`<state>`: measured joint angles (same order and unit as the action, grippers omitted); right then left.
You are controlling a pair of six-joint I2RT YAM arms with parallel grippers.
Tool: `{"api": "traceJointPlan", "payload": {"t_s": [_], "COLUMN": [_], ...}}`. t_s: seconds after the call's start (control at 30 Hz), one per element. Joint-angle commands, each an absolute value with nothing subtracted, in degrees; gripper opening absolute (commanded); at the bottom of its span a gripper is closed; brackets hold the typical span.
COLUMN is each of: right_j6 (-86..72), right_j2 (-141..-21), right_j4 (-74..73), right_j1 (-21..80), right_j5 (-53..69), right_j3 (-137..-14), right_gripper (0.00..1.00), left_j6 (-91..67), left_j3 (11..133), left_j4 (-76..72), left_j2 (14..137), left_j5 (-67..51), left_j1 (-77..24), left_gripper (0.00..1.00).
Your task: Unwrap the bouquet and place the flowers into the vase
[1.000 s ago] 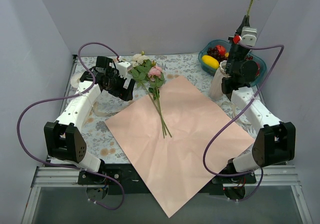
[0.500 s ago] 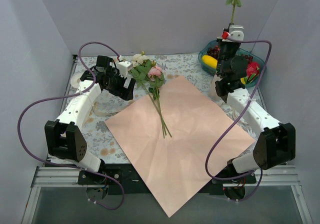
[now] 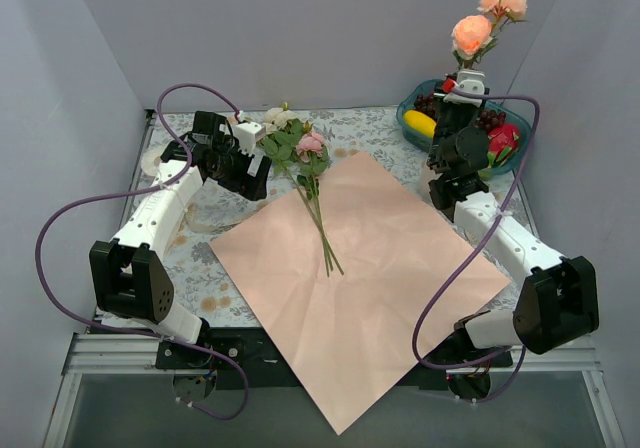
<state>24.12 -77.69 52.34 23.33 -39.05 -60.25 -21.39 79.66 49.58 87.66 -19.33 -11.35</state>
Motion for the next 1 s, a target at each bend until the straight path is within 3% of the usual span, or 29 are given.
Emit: {"api": "traceJointPlan", "payload": {"t_s": [0.0,0.17,0.47,0.67,0.97], "right_j6": [23.03,17.86,-11.66,-14.70,-11.95], "right_j2": [-75.85,-72.52,-54.51,-48.69,-61.33], "right_j4": [50.12,42.39,8.74,-3.05,-5.64], "right_j1": [22.24,22.15,22.68,25.21,41.82], "right_j5": [-42.44,-43.06,-35.34,-22.52,-18.01], "right_j3": [-60.90,-61.52,-56.96,-59.14,-59.07], "right_gripper": [0.59,0.73,0.83,0.78,0.76], "left_j6": [-20.74,-20.74,-21.36,-22.32,-24.96], "left_j3": [80.33,79.89,80.77,82.62,82.88], "left_j4": [49.31,49.31,50.36,50.98,51.94], "left_j2": [85.17,84.64,84.72,85.60,85.34], "left_j5": [-20.04,-20.04,-20.92,-21.70,-21.45], "left_j1": [-11.07,-11.07,-11.07,-10.99,-10.99], "left_gripper": [0.96,0.95,0.96,0.96,0.96]}}
